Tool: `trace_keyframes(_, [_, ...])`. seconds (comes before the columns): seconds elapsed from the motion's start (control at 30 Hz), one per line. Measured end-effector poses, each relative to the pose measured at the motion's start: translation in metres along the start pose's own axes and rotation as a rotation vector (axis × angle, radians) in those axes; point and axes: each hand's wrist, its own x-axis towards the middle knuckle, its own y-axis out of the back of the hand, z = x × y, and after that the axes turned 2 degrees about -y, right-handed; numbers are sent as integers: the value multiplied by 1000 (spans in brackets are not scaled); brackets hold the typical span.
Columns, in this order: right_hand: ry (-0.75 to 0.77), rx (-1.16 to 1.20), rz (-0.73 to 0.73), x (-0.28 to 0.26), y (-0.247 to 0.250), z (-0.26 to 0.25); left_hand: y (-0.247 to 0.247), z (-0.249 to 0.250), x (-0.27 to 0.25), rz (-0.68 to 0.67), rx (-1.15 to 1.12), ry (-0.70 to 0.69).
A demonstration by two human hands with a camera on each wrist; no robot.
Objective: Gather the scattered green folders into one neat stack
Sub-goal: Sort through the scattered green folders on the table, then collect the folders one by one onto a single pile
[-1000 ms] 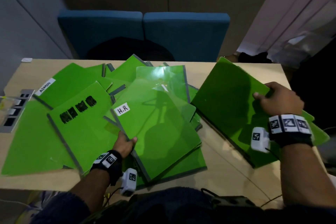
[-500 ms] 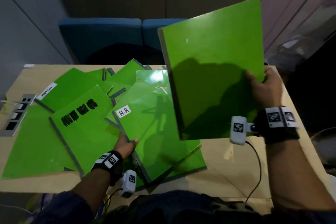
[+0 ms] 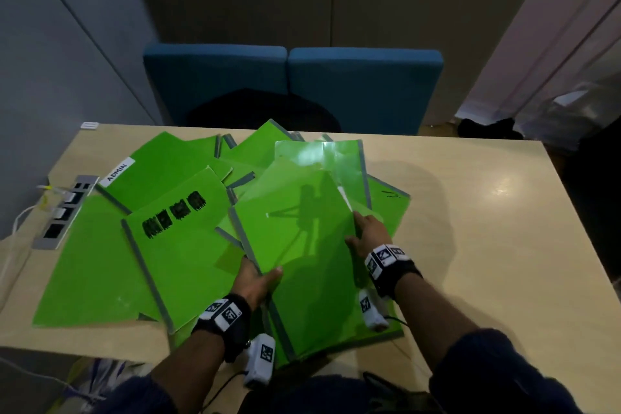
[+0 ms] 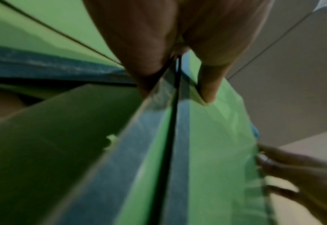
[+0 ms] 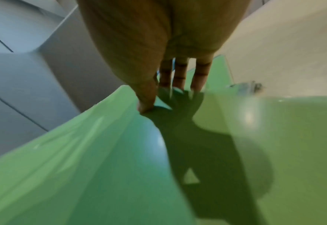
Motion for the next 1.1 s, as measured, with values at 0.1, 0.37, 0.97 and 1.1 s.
trace_keyframes(0.1, [-32,1,28,-4,-1,20,-3,6,-10,-33,-124,44])
trace_keyframes(0.37, [60,283,417,-33,45,66,-31,37,-2,-194,-180,-11])
trace_keyframes(0.97, [-290,515,113,-79,52,168,-141,45,-1,-16,-62,-152])
trace_keyframes(1.1, [-255,852,236,-72,68,153,-152,54,-9,-106,-115,-173])
